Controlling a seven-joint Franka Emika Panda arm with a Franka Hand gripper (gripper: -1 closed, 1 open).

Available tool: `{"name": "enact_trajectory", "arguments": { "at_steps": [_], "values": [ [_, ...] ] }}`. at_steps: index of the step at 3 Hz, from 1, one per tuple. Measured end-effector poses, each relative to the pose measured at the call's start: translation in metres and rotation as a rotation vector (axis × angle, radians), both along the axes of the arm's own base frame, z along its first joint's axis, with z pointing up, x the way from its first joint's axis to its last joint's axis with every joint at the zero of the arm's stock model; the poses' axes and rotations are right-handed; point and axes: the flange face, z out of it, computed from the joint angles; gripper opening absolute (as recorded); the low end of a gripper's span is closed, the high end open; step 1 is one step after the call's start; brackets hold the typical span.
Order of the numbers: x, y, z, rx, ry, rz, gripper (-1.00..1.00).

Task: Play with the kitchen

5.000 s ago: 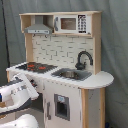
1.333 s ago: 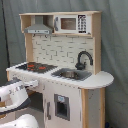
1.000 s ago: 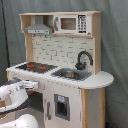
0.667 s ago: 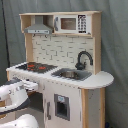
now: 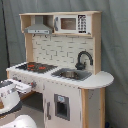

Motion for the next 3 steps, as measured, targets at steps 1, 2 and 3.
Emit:
{"name": "enact_trajectory", "arguments": {
  "at_steps": [1, 2, 3],
  "values": [
    [-0.023, 0.001, -0.001, 0.005, -0.016, -0.001, 1.00],
    [-0.044, 0.004, -0.003, 0.033, -0.034, -0.001, 1.00],
    [-0.062, 0.010, -0.002, 0.052, -0.066, -0.011, 1.00]
  ]
}}
